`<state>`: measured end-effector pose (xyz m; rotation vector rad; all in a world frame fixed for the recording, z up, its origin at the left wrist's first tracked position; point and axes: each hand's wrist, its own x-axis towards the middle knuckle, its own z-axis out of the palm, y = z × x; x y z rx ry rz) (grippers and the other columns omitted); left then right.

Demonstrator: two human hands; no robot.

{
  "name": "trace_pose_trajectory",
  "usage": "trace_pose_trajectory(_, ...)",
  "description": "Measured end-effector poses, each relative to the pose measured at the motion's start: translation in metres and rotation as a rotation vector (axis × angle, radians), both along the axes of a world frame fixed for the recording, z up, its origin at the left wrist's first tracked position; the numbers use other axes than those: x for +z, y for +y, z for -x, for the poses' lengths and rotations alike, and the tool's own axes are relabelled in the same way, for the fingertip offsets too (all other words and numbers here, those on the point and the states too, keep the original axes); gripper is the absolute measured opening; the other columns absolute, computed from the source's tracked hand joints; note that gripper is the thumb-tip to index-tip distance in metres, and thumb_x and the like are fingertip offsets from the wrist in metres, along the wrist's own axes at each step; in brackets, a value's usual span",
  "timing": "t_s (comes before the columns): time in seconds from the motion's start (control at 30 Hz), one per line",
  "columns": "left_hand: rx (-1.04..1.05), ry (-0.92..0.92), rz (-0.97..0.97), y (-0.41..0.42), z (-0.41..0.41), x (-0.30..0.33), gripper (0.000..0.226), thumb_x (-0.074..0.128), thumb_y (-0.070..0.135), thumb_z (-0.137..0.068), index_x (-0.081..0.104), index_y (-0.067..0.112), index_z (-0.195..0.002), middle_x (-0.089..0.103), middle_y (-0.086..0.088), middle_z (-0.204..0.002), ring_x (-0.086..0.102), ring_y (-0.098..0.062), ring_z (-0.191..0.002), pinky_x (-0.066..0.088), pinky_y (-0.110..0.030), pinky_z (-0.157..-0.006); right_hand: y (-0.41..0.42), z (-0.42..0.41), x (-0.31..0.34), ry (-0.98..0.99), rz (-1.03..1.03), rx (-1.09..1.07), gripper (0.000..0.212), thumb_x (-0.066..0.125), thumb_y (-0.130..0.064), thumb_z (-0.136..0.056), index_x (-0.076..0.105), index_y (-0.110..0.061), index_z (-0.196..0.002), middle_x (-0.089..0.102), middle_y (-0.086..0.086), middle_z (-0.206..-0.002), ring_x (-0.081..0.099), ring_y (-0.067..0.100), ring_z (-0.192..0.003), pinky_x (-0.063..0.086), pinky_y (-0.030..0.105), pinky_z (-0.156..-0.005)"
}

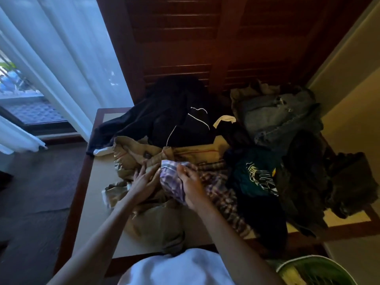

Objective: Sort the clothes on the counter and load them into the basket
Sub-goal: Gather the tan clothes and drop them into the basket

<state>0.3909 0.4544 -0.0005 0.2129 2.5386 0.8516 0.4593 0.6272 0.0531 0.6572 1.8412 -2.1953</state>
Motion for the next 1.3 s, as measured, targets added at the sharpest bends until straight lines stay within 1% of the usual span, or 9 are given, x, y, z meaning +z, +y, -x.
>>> trace_pose_trajectory(0.1, 0.048, -0.014, -0.102, 0.010, -0.002, 0.007, 0.083, 0.017, 0.080, -0.090, 0.033, 0.033, -0.157, 0.012, -0.004, -0.170, -0.002, -0.020, -0.157, 0.003, -0.044, -0.126, 0.019, 0.000, 0.013, 0.197, -0.383, 0.127, 0.048, 0.058, -0.060, -0.090, 0.063, -0.014, -0.103, 0.065, -0.001, -0.096, 0.061, 0.013, -0.092, 0.049, 0.040, -0.083)
trace_pose_trajectory(0.23, 0.042, 0.041, -0.006, 0.015, -0.017, -0.001, 0.087, 0.007, 0.096, -0.074, 0.020, 0.059, -0.152, -0.005, 0.005, -0.171, -0.008, -0.030, -0.157, 0.007, -0.060, -0.123, 0.082, -0.036, -0.018, -0.092, -0.775, 0.336, 0.115, 0.053, -0.097, -0.057, 0.023, -0.042, -0.153, 0.018, 0.001, -0.163, 0.018, 0.027, -0.149, 0.030, 0.049, -0.117)
trace_pose_trajectory(0.4, 0.013, 0.113, 0.091, 0.024, -0.052, -0.017, 0.085, -0.006, 0.097, -0.071, 0.006, 0.067, -0.149, -0.019, 0.011, -0.169, -0.011, -0.029, -0.157, 0.007, -0.064, -0.123, 0.076, -0.068, -0.071, -0.311, -1.048, 0.470, 0.073, 0.068, -0.053, -0.075, 0.043, -0.038, -0.142, 0.027, 0.008, -0.153, 0.030, 0.040, -0.141, 0.039, 0.046, -0.109)
trace_pose_trajectory(0.53, 0.043, 0.187, 0.162, 0.020, -0.055, -0.020, 0.081, -0.006, 0.090, -0.081, 0.013, 0.059, -0.154, -0.015, 0.009, -0.170, -0.010, -0.028, -0.157, 0.000, -0.066, -0.122, 0.092, -0.020, -0.032, -0.190, -0.881, 0.192, 0.012, 0.061, -0.023, -0.070, 0.056, -0.025, -0.081, 0.058, 0.003, -0.097, 0.063, 0.037, -0.096, 0.049, 0.035, -0.072)
trace_pose_trajectory(0.77, -0.025, 0.574, 0.294, 0.010, -0.066, -0.026, 0.057, 0.040, 0.060, -0.100, 0.062, 0.023, -0.137, -0.002, -0.012, -0.171, -0.007, -0.036, -0.157, -0.012, -0.057, -0.123, 0.097, 0.011, 0.026, 0.138, -1.703, -0.001, 0.072, 0.068, -0.022, -0.072, 0.048, -0.035, -0.140, 0.036, 0.011, -0.153, 0.041, 0.042, -0.128, 0.041, 0.055, -0.090)
trace_pose_trajectory(0.93, -0.204, 0.639, 0.204, 0.020, -0.060, -0.023, 0.064, 0.042, 0.063, -0.099, 0.061, 0.010, -0.131, 0.004, -0.014, -0.171, 0.007, -0.035, -0.157, 0.015, -0.063, -0.122, 0.076, -0.036, -0.067, -0.113, -1.364, 0.816, 0.062, 0.052, -0.049, -0.091, 0.030, -0.045, -0.149, 0.015, 0.002, -0.165, 0.019, 0.037, -0.148, 0.022, 0.064, -0.112)
trace_pose_trajectory(1.03, -0.232, 0.463, 0.253, 0.023, -0.054, -0.020, 0.073, 0.033, 0.078, -0.094, 0.039, 0.034, -0.151, -0.012, -0.007, -0.171, 0.020, -0.040, -0.153, 0.033, -0.058, -0.115, 0.087, -0.040, -0.047, 0.002, -1.379, 0.617, 0.070, 0.035, -0.070, -0.093, 0.010, -0.049, -0.155, 0.025, -0.004, -0.163, 0.020, 0.030, -0.148, 0.015, 0.064, -0.112)
trace_pose_trajectory(1.13, -0.242, 0.375, 0.337, 0.032, -0.044, -0.020, 0.074, 0.028, 0.084, -0.091, 0.006, 0.057, -0.156, -0.020, -0.003, -0.169, 0.018, -0.045, -0.151, 0.028, -0.063, -0.116, 0.102, -0.027, -0.039, 0.096, -1.398, 0.544, 0.065, 0.025, -0.076, -0.094, 0.003, -0.057, -0.152, -0.003, -0.007, -0.168, -0.006, 0.029, -0.154, 0.004, 0.069, -0.115)
trace_pose_trajectory(1.3, -0.164, 0.255, 0.416, 0.049, -0.029, -0.033, 0.074, 0.025, 0.087, -0.088, 0.025, 0.053, -0.154, 0.007, -0.011, -0.170, 0.013, -0.049, -0.151, 0.010, -0.070, -0.118, 0.068, -0.013, -0.077, -0.024, -1.399, 0.808, 0.057, 0.019, -0.069, -0.099, 0.031, -0.047, -0.150, 0.026, 0.010, -0.162, 0.024, 0.039, -0.144, 0.022, 0.063, -0.112)
